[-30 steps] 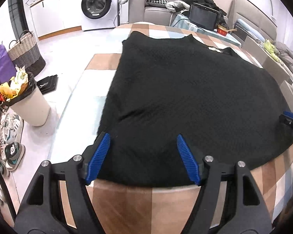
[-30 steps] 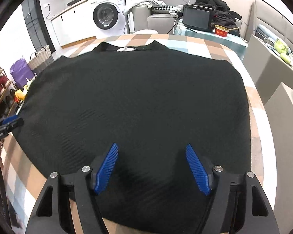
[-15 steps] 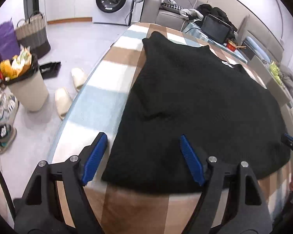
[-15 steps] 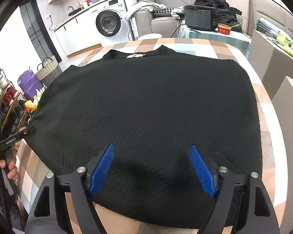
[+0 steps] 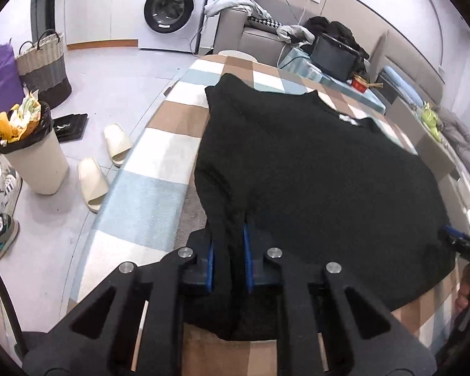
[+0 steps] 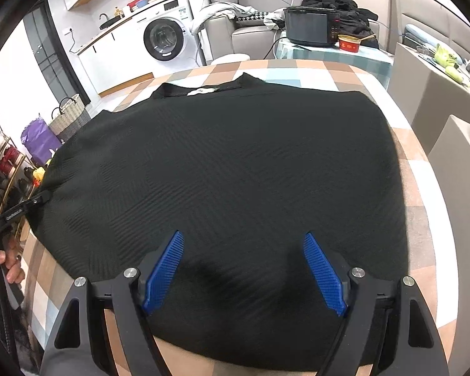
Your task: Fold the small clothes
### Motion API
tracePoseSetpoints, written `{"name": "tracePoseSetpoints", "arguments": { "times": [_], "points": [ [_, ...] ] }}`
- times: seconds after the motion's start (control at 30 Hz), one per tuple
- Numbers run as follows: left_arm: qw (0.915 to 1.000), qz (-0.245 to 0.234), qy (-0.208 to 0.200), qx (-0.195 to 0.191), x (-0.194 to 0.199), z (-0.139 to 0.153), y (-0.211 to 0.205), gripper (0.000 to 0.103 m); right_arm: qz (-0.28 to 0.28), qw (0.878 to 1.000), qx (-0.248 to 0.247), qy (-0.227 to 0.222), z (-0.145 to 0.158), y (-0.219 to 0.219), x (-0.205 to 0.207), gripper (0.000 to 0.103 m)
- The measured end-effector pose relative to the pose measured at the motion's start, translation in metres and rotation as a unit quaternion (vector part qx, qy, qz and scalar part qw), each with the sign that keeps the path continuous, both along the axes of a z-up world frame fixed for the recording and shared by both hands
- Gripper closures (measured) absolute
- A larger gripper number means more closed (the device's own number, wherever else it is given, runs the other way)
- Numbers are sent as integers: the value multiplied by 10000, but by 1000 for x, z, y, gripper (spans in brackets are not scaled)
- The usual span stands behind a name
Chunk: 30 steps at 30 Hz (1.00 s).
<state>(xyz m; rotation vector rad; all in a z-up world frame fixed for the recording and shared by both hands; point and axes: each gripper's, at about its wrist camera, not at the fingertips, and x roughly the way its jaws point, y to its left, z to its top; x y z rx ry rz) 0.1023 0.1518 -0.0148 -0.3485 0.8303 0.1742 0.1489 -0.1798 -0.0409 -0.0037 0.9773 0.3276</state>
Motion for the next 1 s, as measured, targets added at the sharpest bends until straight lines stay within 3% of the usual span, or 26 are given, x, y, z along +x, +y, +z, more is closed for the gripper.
{"name": "tracePoseSetpoints", "arguments": {
  "times": [0.2, 0.37, 0.5, 0.57, 0.7, 0.77, 0.8, 0.87, 1.0],
  "points": [
    [9983, -321, -484, -96, 4, 41, -16, 92, -77, 9999, 73, 15, 0, -4, 1, 22],
    [9881, -1189, -970, 71, 39, 89, -75, 97, -114, 9998, 75, -108, 7, -10, -4, 22],
    [9681, -2205, -1193, 25, 75, 109, -153, 97, -291, 9994, 90, -186, 14, -25, -9, 22],
    [9533, -2810, -1104, -83, 88, 103, -201, 97, -425, 9988, 89, -207, 16, -35, -12, 22],
    [9262, -3666, -549, -684, 103, 68, -265, 96, -720, 9972, 1, -197, 18, -54, -18, 22],
    [9152, -3924, -162, -899, 99, 47, -279, 87, -850, 9962, -25, -181, 18, -62, -20, 22],
    [9142, -3950, -125, -893, 95, 43, -281, 81, -872, 9960, -28, -190, 18, -64, -21, 22],
    [9188, -3869, -138, -772, 83, 40, -276, 56, -894, 9958, -29, -189, 18, -67, -22, 22],
    [9286, -3602, -327, -830, 65, 48, -241, 49, -776, 9968, 107, -170, 19, -60, -17, 22]
  ]
}}
